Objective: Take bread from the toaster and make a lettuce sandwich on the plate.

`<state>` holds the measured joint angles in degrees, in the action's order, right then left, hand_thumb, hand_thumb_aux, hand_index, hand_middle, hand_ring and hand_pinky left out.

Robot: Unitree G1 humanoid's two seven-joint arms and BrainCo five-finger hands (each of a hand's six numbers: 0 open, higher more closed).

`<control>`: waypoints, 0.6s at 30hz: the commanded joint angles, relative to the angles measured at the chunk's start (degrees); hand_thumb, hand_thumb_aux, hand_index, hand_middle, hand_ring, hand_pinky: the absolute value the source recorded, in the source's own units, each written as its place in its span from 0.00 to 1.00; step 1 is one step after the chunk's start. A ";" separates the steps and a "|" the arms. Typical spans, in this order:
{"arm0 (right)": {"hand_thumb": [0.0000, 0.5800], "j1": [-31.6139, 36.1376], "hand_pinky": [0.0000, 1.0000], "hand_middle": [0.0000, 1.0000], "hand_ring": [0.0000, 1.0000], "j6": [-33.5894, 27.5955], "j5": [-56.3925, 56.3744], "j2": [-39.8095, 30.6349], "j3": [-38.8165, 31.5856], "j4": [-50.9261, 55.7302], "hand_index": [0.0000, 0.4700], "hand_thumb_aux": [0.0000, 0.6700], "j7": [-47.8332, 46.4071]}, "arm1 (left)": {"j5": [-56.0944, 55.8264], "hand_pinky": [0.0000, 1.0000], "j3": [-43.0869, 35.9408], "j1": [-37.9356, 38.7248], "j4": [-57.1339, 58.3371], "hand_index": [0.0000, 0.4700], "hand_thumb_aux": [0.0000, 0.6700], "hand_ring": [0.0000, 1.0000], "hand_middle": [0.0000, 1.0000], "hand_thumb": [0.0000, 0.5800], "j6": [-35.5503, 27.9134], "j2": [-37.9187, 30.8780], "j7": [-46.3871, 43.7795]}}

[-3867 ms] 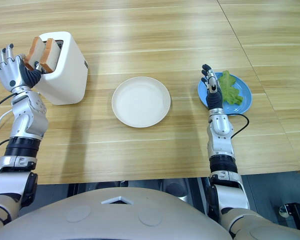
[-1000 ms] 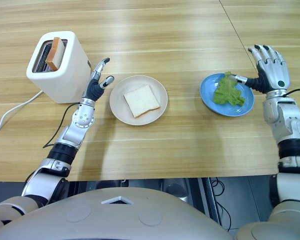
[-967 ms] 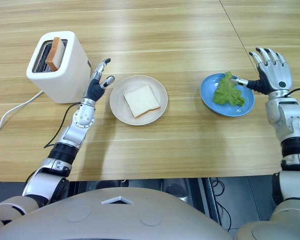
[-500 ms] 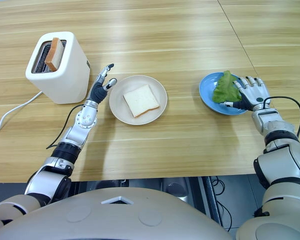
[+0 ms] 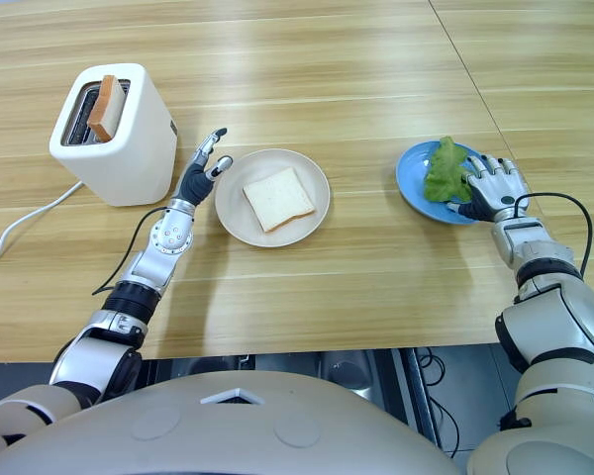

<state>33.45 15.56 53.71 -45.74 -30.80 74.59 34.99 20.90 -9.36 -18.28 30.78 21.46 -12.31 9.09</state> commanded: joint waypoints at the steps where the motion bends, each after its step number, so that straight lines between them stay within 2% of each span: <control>1: 1.00 0.42 0.27 0.27 0.27 0.26 -1.07 -0.43 -0.42 0.79 0.98 1.00 -1.43 | -0.15 0.00 -0.28 0.33 0.60 0.00 0.00 0.00 0.00 0.00 -0.36 0.35 -0.50; 13: 1.00 0.25 0.27 0.27 0.27 2.34 -2.65 -1.16 -0.51 -0.72 0.98 1.00 -0.23 | 0.15 0.00 -0.44 0.55 1.02 0.00 0.00 0.00 0.00 0.00 -0.22 0.48 -0.56; 14: 1.00 0.13 0.48 0.48 0.48 2.86 -3.07 -1.63 -0.11 -1.26 0.98 1.00 0.57 | 0.18 0.00 -0.45 0.55 1.07 0.00 0.00 0.00 0.00 0.00 -0.18 0.48 -0.52; 15: 1.00 0.00 0.55 0.55 0.55 3.29 -3.49 -2.02 0.23 -1.75 0.98 1.00 1.29 | 0.20 0.00 -0.46 0.53 1.12 0.00 0.00 0.00 0.00 0.00 -0.16 0.49 -0.48; 16: 1.00 -0.19 1.00 1.00 1.00 3.87 -4.12 -2.46 0.72 -2.36 0.98 1.00 1.82 | 0.19 0.00 -0.46 0.53 1.16 0.00 0.00 0.00 0.00 0.00 -0.12 0.50 -0.44; 18: 1.00 -0.83 1.00 1.00 1.00 5.46 -5.62 -3.75 2.00 -4.49 0.98 1.00 3.16 | 0.10 0.00 -0.39 0.50 1.31 0.00 0.00 0.00 0.00 0.00 0.05 0.57 -0.27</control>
<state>33.30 19.33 49.91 -48.10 -30.53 72.11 36.76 20.95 -9.53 -18.23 31.08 21.48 -11.93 8.83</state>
